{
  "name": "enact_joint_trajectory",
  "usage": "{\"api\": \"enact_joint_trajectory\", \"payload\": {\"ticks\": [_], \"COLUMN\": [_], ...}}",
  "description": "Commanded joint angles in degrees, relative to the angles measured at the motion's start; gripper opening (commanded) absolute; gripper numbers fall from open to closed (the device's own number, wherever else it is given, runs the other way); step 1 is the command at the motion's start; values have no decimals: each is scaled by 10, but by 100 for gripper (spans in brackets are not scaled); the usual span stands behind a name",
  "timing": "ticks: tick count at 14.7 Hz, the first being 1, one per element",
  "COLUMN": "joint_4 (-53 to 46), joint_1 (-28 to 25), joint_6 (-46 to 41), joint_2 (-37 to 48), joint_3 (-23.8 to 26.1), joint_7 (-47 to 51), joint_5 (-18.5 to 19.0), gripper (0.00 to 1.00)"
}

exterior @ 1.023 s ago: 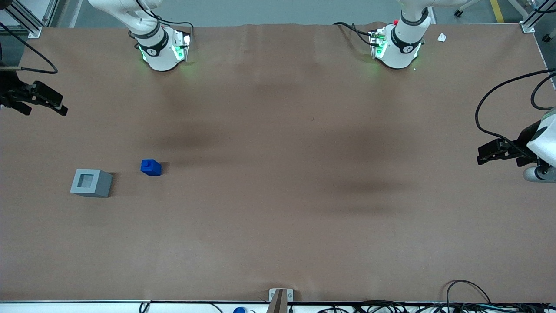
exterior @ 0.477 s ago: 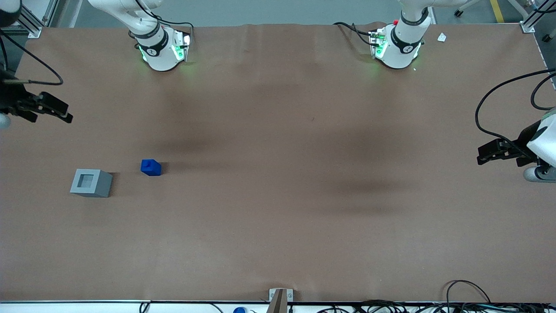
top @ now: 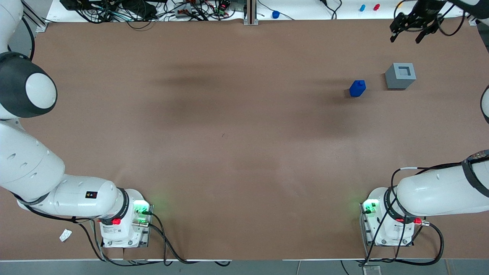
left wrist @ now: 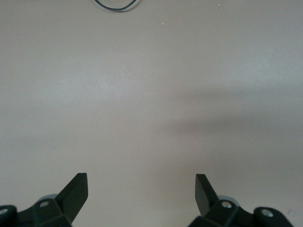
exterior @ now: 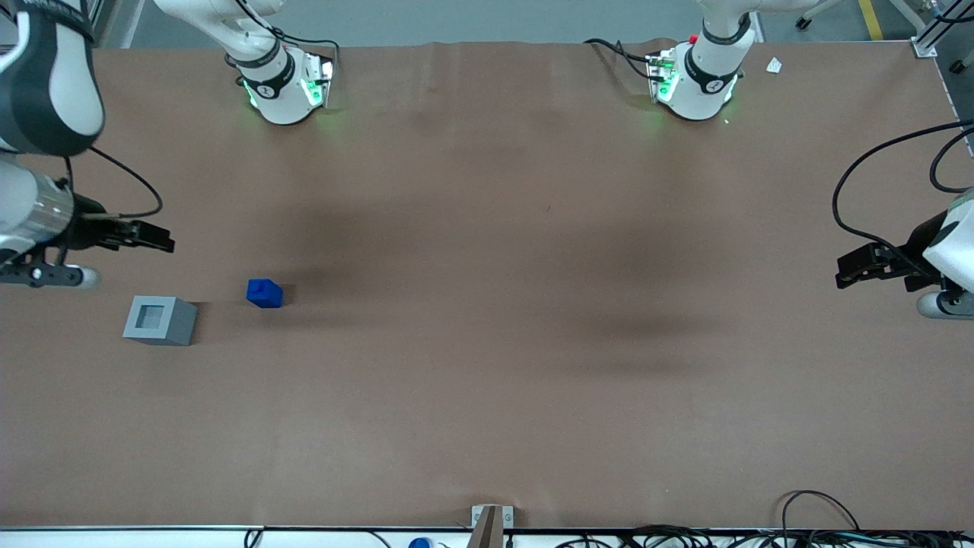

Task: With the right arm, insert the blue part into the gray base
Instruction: 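Move the open right gripper down over the blue cube, then close the right gripper on the blue cube and lift it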

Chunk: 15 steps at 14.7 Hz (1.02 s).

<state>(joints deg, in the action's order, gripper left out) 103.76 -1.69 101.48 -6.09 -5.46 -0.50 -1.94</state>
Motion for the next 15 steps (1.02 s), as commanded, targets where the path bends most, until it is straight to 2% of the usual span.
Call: {"api": "enact_joint_trajectory", "payload": {"ticks": [1,4,9,15], "joint_4": [85,151,161,231], "joint_1": [-1,-22,-54,-68], "joint_6": [89,198,243,374], "joint_2": [16,8,-24,-56], "joint_3": [3,3,3,3], "joint_7": [10,9,9,3], "joint_5": [3,3,3,3], "gripper": [100,100,100,92]}}
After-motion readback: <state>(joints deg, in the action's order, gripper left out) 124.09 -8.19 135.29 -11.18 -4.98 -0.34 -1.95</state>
